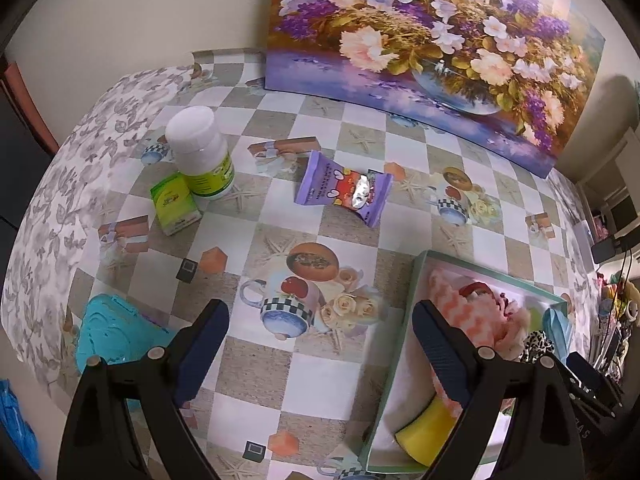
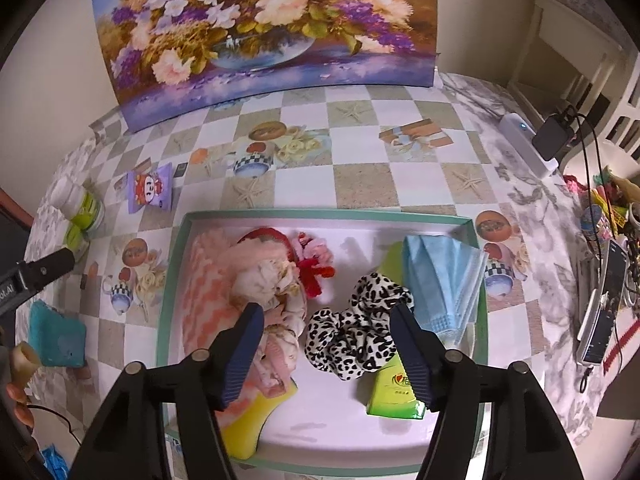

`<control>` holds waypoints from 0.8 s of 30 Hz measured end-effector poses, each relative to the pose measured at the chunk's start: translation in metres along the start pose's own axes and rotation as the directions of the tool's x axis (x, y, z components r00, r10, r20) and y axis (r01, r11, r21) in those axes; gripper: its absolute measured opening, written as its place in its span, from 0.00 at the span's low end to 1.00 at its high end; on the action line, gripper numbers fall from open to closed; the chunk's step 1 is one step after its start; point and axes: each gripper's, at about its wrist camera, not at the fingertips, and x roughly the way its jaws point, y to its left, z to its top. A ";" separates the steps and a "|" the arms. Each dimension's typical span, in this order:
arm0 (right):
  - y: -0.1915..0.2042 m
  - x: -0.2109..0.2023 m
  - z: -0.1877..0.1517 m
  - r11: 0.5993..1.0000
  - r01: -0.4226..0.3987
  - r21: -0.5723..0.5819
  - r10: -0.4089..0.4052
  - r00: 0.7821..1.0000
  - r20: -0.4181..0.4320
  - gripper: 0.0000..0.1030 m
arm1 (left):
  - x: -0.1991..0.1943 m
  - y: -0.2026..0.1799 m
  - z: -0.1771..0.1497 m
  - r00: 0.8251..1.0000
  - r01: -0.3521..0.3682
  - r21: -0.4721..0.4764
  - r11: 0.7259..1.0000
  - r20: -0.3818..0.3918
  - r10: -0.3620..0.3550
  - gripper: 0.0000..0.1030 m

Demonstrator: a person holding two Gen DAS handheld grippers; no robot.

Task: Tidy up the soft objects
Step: 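Move both open grippers from the tray toward the green tissue pack and purple snack bag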

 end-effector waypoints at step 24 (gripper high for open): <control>0.023 -0.010 -0.003 0.999 0.007 -0.031 -0.005 0.999 0.041 1.00 | -0.006 0.026 0.005 0.999 -0.019 -0.044 0.999 0.032 0.021 1.00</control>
